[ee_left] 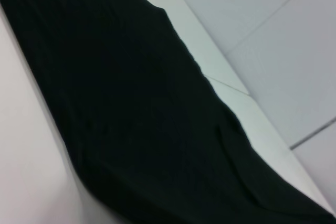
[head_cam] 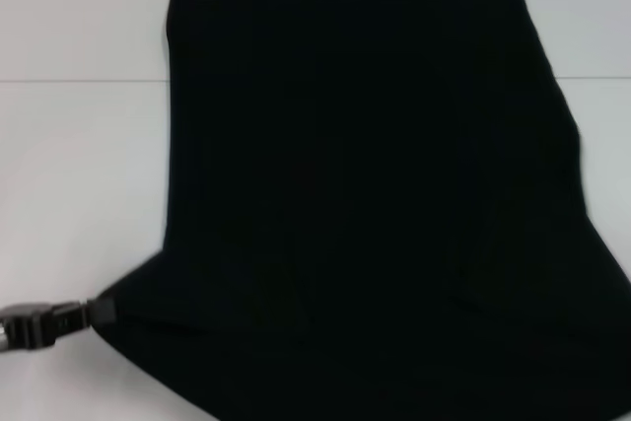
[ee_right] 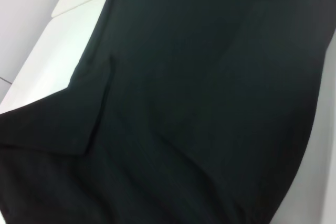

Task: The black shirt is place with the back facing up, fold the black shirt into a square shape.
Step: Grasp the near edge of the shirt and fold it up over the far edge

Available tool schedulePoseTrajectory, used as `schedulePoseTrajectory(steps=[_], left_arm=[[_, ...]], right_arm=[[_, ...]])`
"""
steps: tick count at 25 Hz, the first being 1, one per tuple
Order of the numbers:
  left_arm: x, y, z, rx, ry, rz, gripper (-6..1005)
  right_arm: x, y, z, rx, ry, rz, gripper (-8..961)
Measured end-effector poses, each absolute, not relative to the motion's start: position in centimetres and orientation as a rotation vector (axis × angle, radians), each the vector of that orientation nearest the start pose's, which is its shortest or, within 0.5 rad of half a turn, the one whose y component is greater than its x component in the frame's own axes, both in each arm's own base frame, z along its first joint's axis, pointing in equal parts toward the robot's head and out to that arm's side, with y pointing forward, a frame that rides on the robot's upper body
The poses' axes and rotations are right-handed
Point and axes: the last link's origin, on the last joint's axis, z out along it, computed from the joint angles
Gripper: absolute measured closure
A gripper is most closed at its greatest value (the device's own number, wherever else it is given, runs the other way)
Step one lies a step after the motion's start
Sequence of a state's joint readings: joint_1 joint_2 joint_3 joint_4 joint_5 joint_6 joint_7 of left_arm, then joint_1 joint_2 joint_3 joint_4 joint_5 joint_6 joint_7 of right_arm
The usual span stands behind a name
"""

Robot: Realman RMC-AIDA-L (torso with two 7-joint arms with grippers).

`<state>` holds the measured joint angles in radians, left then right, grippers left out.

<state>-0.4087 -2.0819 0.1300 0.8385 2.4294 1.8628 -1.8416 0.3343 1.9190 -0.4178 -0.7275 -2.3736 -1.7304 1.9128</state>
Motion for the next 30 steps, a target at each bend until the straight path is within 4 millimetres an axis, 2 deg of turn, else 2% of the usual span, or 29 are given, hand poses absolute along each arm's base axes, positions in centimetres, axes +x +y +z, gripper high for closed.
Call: schedulePoseTrajectory(steps=[8,11,14,19,30], left_arm=[[-33.9,21.7,5.4,-2.409,-1.598,-0.806,982],[-33.9,21.0,5.1,-2.413,-1.613,-0.821,982],[-33.7,20.9,4.7,-2.423,-1.621,-0.832,982],[-32.7,22.3,4.5,-2.465,-1.599,-0.871,982],[-27.7,31.6,5.1,-2.491,-1.439,-1.035,982]], right_arm=[[40.0,19.1,10.8,-2.349,1.571,0.455,888],[40.3,18.1,11.1,-2.346,1.566,0.464,888],[40.2,18.1,11.1,-2.351,1.56,0.466,888],[39.2,20.0,10.9,-2.385,1.508,0.498,889],[34.2,28.6,10.8,-2.474,1.318,0.586,888]])
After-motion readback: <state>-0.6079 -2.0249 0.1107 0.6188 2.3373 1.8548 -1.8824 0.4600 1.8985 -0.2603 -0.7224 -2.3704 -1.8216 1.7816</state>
